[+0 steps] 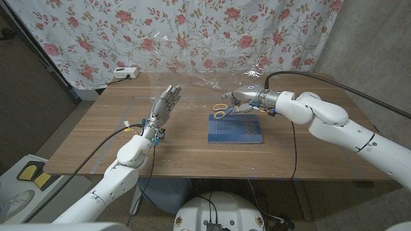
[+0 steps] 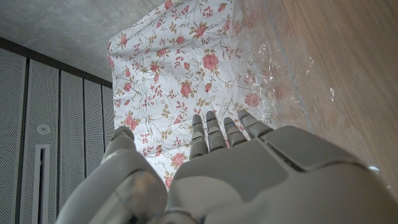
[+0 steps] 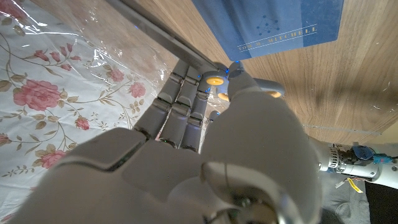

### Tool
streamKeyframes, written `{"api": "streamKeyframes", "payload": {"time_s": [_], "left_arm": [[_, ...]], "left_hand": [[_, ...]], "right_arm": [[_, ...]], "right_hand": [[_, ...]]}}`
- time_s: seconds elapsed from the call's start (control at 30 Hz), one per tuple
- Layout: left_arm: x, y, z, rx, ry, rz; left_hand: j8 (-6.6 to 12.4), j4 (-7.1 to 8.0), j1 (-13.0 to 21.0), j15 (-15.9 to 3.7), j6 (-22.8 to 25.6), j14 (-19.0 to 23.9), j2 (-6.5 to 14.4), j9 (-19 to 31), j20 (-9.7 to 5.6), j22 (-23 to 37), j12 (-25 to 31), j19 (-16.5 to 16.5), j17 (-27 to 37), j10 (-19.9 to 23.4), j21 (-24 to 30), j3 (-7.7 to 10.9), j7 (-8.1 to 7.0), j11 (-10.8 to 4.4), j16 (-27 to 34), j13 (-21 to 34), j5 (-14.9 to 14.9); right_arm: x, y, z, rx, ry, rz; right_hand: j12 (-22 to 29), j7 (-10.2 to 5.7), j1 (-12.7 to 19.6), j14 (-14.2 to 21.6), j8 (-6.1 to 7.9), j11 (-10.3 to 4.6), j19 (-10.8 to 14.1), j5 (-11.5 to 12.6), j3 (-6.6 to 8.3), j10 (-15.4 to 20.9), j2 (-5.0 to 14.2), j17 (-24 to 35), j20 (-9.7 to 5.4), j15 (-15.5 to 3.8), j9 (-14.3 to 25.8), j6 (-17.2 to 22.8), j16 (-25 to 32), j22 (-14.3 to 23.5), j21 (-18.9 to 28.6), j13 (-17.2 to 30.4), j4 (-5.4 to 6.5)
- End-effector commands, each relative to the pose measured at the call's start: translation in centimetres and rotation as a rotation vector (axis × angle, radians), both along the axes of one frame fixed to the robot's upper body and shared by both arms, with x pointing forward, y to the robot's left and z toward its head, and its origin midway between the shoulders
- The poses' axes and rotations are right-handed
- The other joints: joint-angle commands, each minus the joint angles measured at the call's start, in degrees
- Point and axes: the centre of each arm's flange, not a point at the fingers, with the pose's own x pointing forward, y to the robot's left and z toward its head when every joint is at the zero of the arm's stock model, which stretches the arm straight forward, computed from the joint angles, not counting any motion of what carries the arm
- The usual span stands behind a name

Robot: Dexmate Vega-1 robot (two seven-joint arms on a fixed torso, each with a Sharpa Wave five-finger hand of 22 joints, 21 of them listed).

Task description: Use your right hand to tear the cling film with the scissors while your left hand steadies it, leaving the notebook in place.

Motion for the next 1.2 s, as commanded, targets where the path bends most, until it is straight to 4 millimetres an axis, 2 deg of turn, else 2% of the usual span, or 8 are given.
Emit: {"api": "streamKeyframes", "payload": {"time_s": [0.03,0.1,0.2,0.23,0.3,0.47,0.97,1.2], "left_arm": [[-1.1,-0.4,1.0,0.035,-0.073,0.038],[-1.4,-0.4,1.3,0.055,-0.085,0.049],[-1.9,-0.4,1.7,0.094,-0.106,0.078],[-2.0,-0.4,1.8,0.103,-0.110,0.081],[-2.1,-0.5,1.9,0.112,-0.117,0.085],[-2.4,-0.6,2.2,0.139,-0.131,0.094],[-3.6,-0.5,3.3,0.296,-0.170,0.172],[-3.7,-0.6,3.7,0.331,-0.171,0.182]], "left_hand": [[-0.44,-0.18,0.94,0.01,-0.85,0.96,0.08,0.31,0.20,0.21,0.09,0.48,0.05,-0.15,0.03,0.57,-0.47,-0.56,0.27,0.23,-0.17],[-0.14,-0.31,1.30,-0.23,-0.12,1.28,0.07,0.35,0.22,0.20,0.20,0.53,0.05,0.23,0.03,0.72,-1.03,-1.16,0.31,0.25,-0.21],[0.11,-0.44,1.72,-0.25,0.60,1.54,0.15,0.40,0.23,0.19,0.39,0.65,0.04,0.79,0.05,0.93,-1.31,-1.16,0.34,0.27,-0.25],[0.15,-0.56,2.17,-0.74,0.89,2.80,0.16,0.43,0.25,0.19,0.52,0.73,0.05,1.24,0.05,1.13,-1.65,-1.56,0.69,0.29,-0.30],[0.05,-0.58,2.51,-1.01,0.94,5.13,-0.06,0.46,0.10,0.19,0.80,1.27,0.08,2.15,0.21,1.23,-1.99,-1.19,1.25,0.30,-0.37],[0.44,-0.54,2.64,-1.10,2.27,5.58,-0.45,0.49,-0.08,0.20,1.15,1.52,0.08,3.39,0.22,1.17,-2.76,-1.64,1.06,0.31,-0.43],[1.55,-0.54,3.44,-1.00,6.52,5.24,-0.55,0.64,0.10,0.20,1.19,1.16,0.08,4.35,-0.06,1.52,-2.20,-1.36,0.38,0.33,-0.46],[1.79,-0.60,4.55,-0.33,9.34,3.06,-0.54,0.75,0.38,0.22,0.03,-0.01,0.15,1.60,-0.35,2.04,-1.44,0.35,-0.32,0.56,-0.57]], "right_arm": [[0.0,0.0,1.5,-0.042,-0.013,-0.020],[-0.1,0.0,1.8,-0.056,-0.021,-0.026],[-0.2,0.0,2.3,-0.077,-0.026,-0.038],[-0.2,0.0,2.4,-0.083,-0.026,-0.042],[-0.2,0.0,2.7,-0.090,-0.024,-0.050],[-0.2,-0.1,3.1,-0.102,-0.017,-0.062],[-1.1,-0.2,4.0,-0.152,-0.006,-0.072],[-1.9,-0.2,4.5,-0.163,-0.015,-0.067]], "right_hand": [[0.22,0.20,0.93,0.54,0.09,-10.80,-0.18,0.05,-0.15,11.11,-0.05,0.15,-2.46,-8.24,-0.07,-0.47,-0.06,0.22,0.48,0.30,-0.04],[0.22,0.45,0.97,0.52,0.02,-10.76,-0.22,0.06,-0.18,11.14,-0.06,0.12,-2.46,-8.24,-0.12,-1.14,-0.17,0.21,0.62,0.37,-0.04],[0.11,1.38,1.06,0.58,-0.19,-10.81,-0.43,0.08,-0.29,11.05,-0.01,0.10,-2.49,-8.24,-0.26,-3.26,-0.39,0.19,0.97,0.51,0.02],[0.18,1.63,1.07,0.64,-0.11,-10.80,-0.31,0.08,-0.31,11.22,-0.01,0.14,-2.53,-8.24,-0.28,-3.31,-0.38,0.19,1.09,0.56,0.04],[0.16,1.69,1.09,0.67,-0.14,-10.66,-0.43,0.08,-0.34,11.26,-0.03,0.18,-2.51,-8.24,-0.31,-3.79,-0.40,0.18,1.15,0.55,0.04],[0.06,1.68,1.14,0.66,0.15,-10.70,-0.59,0.08,-0.39,11.19,-0.02,0.18,-2.51,-8.24,-0.36,-3.74,-0.52,0.16,1.29,0.55,0.05],[0.01,1.64,1.27,0.65,0.59,-10.59,-0.80,0.09,-0.49,10.95,0.04,0.18,-2.64,-8.24,-0.48,-3.79,-0.79,0.13,1.70,0.84,0.08],[0.03,1.64,1.32,0.72,0.73,-10.57,-0.89,0.10,-0.54,11.13,0.06,0.25,-2.68,-8.25,-0.53,-3.79,-0.84,0.11,1.89,0.87,0.10]]}}
